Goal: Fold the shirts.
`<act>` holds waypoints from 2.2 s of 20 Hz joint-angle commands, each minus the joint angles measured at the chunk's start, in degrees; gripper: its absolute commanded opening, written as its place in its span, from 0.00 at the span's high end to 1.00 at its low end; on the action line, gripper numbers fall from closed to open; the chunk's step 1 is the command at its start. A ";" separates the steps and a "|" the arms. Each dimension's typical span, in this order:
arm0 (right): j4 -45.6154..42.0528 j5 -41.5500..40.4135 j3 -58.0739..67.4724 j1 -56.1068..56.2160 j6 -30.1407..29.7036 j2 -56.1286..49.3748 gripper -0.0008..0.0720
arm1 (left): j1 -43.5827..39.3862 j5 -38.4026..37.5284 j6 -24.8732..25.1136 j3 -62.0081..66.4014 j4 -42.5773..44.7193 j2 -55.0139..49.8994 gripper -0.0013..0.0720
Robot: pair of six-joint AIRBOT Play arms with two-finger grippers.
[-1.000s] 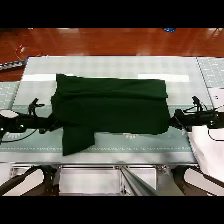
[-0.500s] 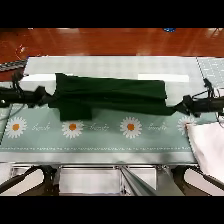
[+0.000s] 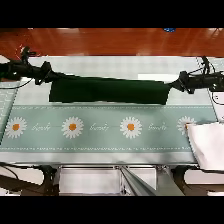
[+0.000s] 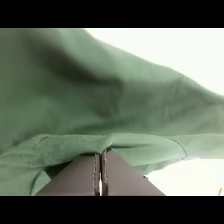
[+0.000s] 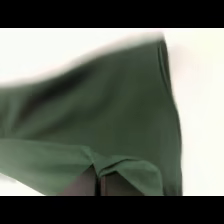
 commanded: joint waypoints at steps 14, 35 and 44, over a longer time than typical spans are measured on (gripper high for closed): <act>-0.15 5.35 13.57 -4.72 1.55 -6.54 0.42 | 5.95 -6.80 -8.87 20.61 7.96 -10.84 0.29; 7.17 -13.33 -10.16 1.31 5.01 -5.95 0.42 | -13.81 27.21 2.32 -44.74 12.85 46.82 0.29; 8.87 -12.22 0.92 9.09 3.89 -13.77 0.96 | -13.88 27.52 2.32 -44.70 11.41 46.82 0.29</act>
